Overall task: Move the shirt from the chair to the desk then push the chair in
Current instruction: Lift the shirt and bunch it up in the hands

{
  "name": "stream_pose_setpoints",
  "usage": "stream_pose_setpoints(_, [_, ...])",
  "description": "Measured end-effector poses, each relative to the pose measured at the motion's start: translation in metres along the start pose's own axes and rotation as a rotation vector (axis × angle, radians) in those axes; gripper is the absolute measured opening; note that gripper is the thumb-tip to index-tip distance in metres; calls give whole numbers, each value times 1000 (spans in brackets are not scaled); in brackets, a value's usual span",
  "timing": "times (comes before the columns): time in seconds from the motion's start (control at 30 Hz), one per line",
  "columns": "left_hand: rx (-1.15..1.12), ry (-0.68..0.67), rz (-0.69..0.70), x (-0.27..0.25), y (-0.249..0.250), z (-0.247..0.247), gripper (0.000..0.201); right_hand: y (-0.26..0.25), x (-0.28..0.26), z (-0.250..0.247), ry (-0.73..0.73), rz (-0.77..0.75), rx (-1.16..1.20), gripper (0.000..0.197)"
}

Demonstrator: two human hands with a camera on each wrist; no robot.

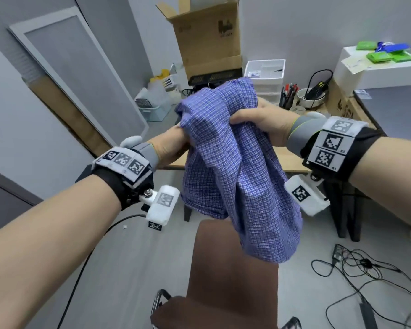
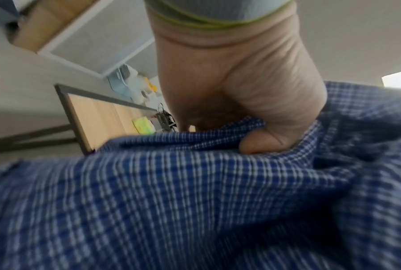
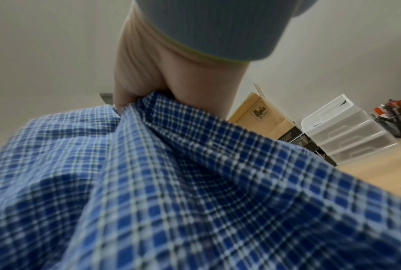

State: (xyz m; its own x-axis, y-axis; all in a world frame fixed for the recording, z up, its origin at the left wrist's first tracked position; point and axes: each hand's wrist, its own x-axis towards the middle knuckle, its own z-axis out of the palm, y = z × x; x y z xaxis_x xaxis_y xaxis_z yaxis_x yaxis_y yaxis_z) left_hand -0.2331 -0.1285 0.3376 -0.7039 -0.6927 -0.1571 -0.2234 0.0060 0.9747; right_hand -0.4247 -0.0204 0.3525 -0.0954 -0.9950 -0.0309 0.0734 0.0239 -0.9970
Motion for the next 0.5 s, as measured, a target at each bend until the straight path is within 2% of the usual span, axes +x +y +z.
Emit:
stream_pose_setpoints(0.07, [-99, -87, -29, -6, 10, 4, 43, -4, 4, -1, 39, -25, 25, 20])
stream_pose_setpoints(0.17, [-112, -207, -41, -8, 10, 6, 29, -4, 9, 0, 128, -57, 76, 18])
stream_pose_setpoints(0.2, [-113, -239, -41, -11, 10, 8, 32, -2, 11, 0, 158, -68, 100, 18])
stream_pose_setpoints(0.3, [33, -300, -39, -11, 2, 20, 65, 2, 16, 7, 270, -106, 164, 16])
stream_pose_setpoints(0.37, [182, -224, 32, -5, -6, 31, 74, 2, 18, 14, 293, -131, 181, 14])
stream_pose_setpoints(0.43, [191, -114, 61, 3, -15, 39, 80, 0, 19, 20, 244, -147, 163, 12])
stream_pose_setpoints(0.5, [141, -63, -2, 12, -24, 42, 88, -2, 21, 22, 177, -126, 132, 15])
